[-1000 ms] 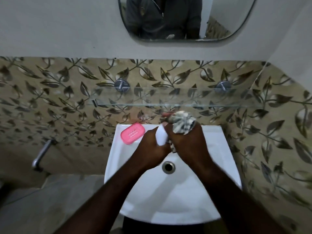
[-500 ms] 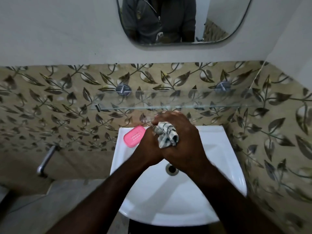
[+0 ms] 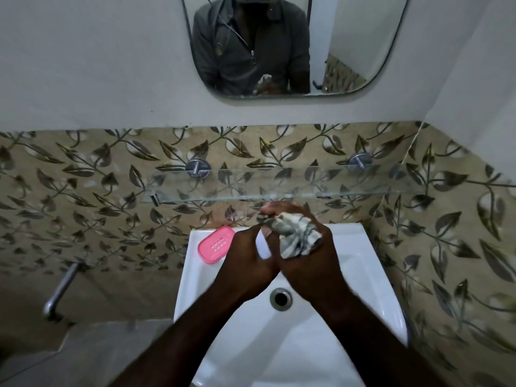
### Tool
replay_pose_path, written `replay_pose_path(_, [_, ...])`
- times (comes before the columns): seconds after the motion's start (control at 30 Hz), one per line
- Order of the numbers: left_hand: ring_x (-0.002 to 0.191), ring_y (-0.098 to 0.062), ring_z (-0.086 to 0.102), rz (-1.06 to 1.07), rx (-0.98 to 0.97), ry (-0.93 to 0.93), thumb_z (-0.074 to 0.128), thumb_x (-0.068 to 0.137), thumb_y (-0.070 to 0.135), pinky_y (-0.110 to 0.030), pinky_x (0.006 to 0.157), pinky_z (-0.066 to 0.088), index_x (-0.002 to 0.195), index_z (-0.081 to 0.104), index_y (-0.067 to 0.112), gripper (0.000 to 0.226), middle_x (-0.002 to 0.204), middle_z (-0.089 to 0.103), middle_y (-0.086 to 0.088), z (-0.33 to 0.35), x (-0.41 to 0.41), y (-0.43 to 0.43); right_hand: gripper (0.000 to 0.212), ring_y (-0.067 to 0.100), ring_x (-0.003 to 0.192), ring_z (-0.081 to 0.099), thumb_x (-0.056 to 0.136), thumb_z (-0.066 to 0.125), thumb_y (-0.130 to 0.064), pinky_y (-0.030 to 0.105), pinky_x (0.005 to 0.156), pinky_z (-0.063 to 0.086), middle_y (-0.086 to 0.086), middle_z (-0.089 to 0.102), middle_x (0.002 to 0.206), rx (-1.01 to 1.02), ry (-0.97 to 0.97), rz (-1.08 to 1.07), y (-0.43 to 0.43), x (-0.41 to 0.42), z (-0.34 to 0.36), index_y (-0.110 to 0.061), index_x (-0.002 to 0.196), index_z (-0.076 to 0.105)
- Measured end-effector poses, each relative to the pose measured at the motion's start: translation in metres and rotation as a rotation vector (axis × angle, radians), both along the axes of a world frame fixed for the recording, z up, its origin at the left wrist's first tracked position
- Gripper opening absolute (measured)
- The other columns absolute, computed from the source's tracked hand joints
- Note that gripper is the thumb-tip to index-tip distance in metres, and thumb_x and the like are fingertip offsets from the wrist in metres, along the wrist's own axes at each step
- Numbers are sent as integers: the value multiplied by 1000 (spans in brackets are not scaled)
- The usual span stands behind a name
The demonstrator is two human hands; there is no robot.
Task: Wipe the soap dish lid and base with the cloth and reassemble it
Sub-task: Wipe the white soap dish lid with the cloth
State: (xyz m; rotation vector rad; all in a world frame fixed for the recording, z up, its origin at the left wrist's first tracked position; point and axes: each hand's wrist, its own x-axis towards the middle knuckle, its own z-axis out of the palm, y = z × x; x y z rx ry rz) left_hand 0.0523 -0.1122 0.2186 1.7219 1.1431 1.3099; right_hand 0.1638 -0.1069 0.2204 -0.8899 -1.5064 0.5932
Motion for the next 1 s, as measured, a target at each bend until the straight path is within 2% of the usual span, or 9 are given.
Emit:
replay_pose_path(0.1, [87, 13, 62, 62, 30, -11, 68, 73, -1, -7, 74, 45, 90, 64, 43, 48, 89, 66, 35, 0, 2, -3, 24, 15, 105, 68, 81, 66, -18, 36, 97, 50, 0, 75, 105, -378, 463, 93, 7, 2, 1, -17, 104, 72])
replay_pose_path(0.17, [102, 6, 63, 114, 17, -63, 64, 72, 0, -17, 87, 49, 104, 64, 45, 55, 104, 69, 28, -3, 3, -2, 28, 21, 106, 68, 80, 66, -19, 40, 96, 50, 5, 75, 106, -523, 676, 185, 10, 0, 2, -13, 107, 71])
replay_pose_path(0.23, [115, -5, 59, 154, 29, -76, 64, 72, 2, -34, 99, 48, 117, 60, 45, 62, 119, 67, 15, -5, 1, 0, 29, 22, 106, 68, 80, 66, -20, 40, 94, 50, 7, 74, 107, -554, 722, 216, 11, -2, 3, -13, 108, 71])
replay_pose_path(0.33, [126, -7, 51, 177, 36, -65, 66, 71, 7, -43, 105, 43, 127, 56, 41, 66, 131, 59, 12, -7, 0, 4, 33, 27, 114, 64, 84, 65, -22, 45, 100, 47, 11, 71, 116, -560, 731, 261, 10, -4, 1, -11, 115, 68])
replay_pose_path(0.43, [134, -18, 45, 143, 13, -123, 67, 67, 11, -50, 106, 41, 124, 48, 60, 77, 137, 54, 11, -7, -1, 6, 41, 30, 121, 59, 89, 63, -25, 47, 104, 44, 16, 66, 125, -675, 838, 386, 11, 2, -3, -4, 125, 61])
replay_pose_path(0.63, [135, -24, 42, 22, 57, -235, 71, 65, 20, -58, 104, 41, 132, 49, 40, 73, 141, 50, 12, -8, -4, 10, 35, 31, 114, 63, 89, 61, -39, 55, 92, 49, 15, 66, 123, -901, 788, 596, 11, 14, -17, -18, 114, 71])
replay_pose_path(0.8, [118, -21, 59, -71, -67, -346, 74, 69, 24, -36, 88, 54, 135, 48, 19, 71, 134, 59, 2, 8, -5, 8, 58, 31, 105, 67, 65, 87, -36, 43, 82, 57, 18, 69, 115, -707, 828, 590, 18, 22, -11, -8, 113, 71])
replay_pose_path(0.9, [87, -19, 72, -80, -187, -251, 78, 66, 19, -27, 69, 55, 109, 69, 14, 43, 100, 75, -9, 32, -19, 4, 65, 37, 111, 63, 68, 87, -33, 48, 94, 53, 25, 65, 120, -572, 694, 499, 22, 32, -1, -3, 121, 64])
replay_pose_path(1.0, [80, -24, 72, -241, -338, -159, 81, 62, 14, -34, 68, 56, 97, 73, 10, 36, 91, 76, -13, 48, -45, 4, 43, 30, 108, 66, 76, 80, -20, 38, 87, 55, 16, 71, 113, -450, 446, 382, 26, 40, 6, -9, 115, 66])
